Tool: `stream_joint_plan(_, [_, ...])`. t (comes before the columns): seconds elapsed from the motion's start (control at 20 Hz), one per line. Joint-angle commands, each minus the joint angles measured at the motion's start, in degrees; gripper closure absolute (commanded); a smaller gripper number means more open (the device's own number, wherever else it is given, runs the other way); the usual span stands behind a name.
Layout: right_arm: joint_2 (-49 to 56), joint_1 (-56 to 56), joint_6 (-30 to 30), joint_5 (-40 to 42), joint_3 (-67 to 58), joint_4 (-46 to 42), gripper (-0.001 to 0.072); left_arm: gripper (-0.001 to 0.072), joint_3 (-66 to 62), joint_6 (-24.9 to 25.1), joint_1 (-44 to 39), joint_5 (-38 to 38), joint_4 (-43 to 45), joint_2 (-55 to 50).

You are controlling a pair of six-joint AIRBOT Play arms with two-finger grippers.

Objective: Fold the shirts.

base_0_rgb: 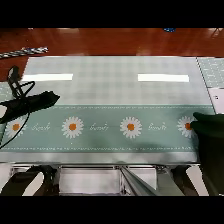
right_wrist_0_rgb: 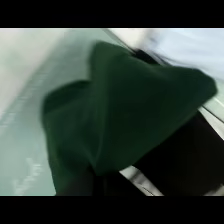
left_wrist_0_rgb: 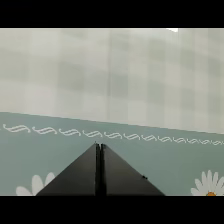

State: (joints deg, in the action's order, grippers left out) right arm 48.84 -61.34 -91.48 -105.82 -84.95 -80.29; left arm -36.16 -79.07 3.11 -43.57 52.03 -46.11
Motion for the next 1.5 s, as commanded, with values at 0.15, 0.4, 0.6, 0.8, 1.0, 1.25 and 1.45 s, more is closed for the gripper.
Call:
stream_joint_plan(0.15, [-7.50,-8.96,-2.54,-0.59,18.97,-24.44,0.0691,0.0678,0.00,0.00,-6.49,4.92,-0.24,-3.87])
stream_joint_plan(0.4, [-7.67,-8.87,-3.65,2.08,26.80,-26.25,0.0299,0.0678,-0.13,3.26,-6.95,6.80,-0.20,-6.97])
stream_joint_plan(0.6, [-7.45,-5.25,-6.34,11.89,26.77,-15.85,0.0330,0.0679,-4.46,6.43,-4.83,3.63,-0.20,-11.06])
stream_joint_plan(0.8, [-6.27,5.29,-0.31,32.48,24.98,18.82,0.0691,0.0678,-19.85,6.64,-3.02,-3.30,0.00,-11.78])
stream_joint_plan(1.0, [1.14,30.12,5.31,43.89,16.59,32.26,0.0692,0.0679,-37.57,5.73,-4.76,-4.35,0.02,-12.35])
stream_joint_plan(1.25, [15.65,63.58,0.72,44.65,6.10,5.62,0.0691,0.0679,-41.97,-0.76,-11.43,-10.54,8.17,-15.91])
stream_joint_plan(1.45, [27.41,72.39,-7.02,37.94,6.16,-13.25,0.0691,0.0678,-40.54,-12.28,-12.22,-18.86,22.75,-25.94])
